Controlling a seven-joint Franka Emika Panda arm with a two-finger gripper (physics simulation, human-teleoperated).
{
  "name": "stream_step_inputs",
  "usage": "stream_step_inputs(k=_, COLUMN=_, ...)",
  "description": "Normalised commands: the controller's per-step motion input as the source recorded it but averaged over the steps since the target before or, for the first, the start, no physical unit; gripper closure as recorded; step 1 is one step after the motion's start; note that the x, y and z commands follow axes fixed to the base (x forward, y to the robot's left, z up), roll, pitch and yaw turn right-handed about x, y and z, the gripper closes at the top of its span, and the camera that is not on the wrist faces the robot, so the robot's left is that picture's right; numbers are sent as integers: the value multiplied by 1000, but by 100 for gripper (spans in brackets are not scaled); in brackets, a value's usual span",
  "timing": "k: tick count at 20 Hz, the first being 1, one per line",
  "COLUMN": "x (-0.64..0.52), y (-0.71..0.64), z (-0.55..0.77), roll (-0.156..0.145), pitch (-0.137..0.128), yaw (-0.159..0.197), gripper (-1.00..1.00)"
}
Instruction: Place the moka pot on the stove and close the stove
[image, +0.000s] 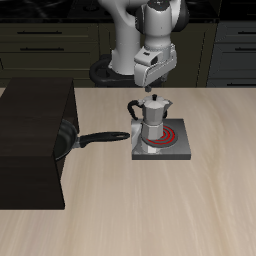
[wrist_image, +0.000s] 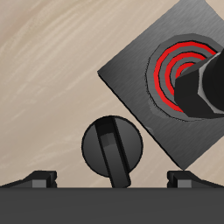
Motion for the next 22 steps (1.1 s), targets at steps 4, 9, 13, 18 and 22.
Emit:
stream_step_inputs(k=4, x=-209, y=-62, z=-17, roll=12, pitch=-39, yaw=55, gripper=-100)
stream_step_inputs(k=9, x=-222, y=-73, z=-9, roll=5, pitch=-27, yaw=20, gripper=-100)
stream_step_inputs(k=13, x=-115, y=-9, z=-42, roll=16, pitch=-1, yaw=20, gripper=-100)
stream_step_inputs(k=18, x=34, y=-128, z=-117, roll=-3, pitch=4, yaw=45, gripper=-100)
stream_step_inputs(k=22, x=287, y=-356, z=-11, roll=-89, pitch=-17, yaw=-45, gripper=-100)
